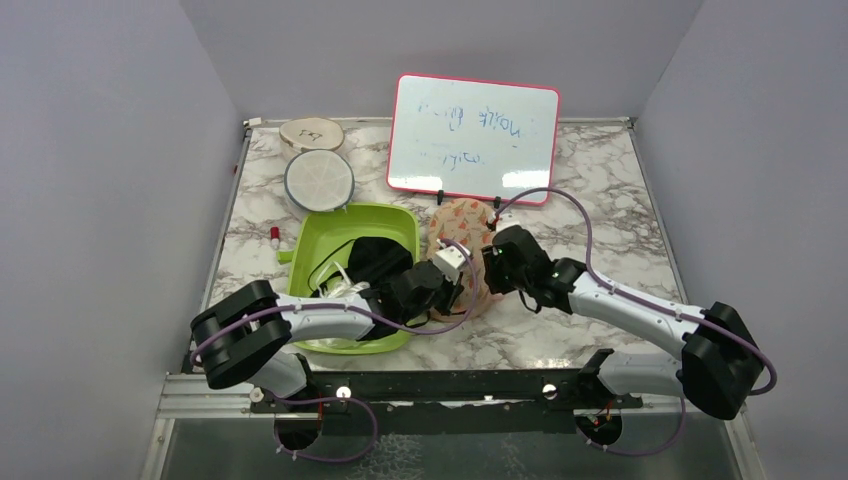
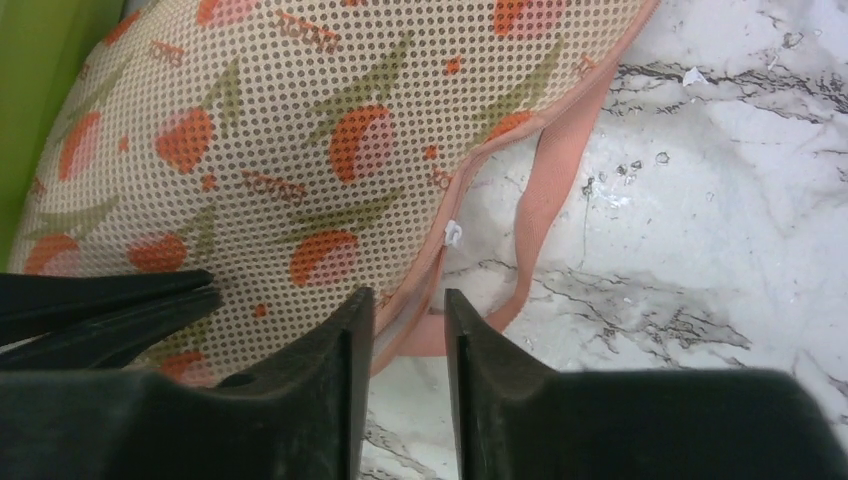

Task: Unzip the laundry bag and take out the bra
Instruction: Unzip the laundry bag at the center of the board.

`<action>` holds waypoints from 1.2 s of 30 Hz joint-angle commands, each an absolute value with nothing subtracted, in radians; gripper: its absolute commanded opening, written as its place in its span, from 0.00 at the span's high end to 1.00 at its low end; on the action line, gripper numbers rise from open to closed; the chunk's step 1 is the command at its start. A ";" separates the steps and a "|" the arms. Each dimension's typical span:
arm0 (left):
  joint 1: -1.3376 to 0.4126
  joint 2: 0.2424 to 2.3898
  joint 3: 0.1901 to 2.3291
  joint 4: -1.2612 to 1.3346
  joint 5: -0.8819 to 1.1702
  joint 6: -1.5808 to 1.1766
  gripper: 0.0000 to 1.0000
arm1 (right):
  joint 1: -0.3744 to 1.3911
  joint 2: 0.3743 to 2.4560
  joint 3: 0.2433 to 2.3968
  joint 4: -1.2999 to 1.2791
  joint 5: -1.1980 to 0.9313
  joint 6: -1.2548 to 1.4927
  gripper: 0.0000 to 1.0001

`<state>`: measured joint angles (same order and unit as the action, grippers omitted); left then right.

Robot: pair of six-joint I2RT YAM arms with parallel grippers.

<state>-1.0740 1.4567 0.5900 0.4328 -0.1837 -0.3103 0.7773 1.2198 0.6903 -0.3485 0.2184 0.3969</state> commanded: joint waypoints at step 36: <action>-1.161 1.757 0.816 0.314 -0.453 -0.176 0.88 | 0.570 0.743 0.783 -0.435 0.189 0.142 0.39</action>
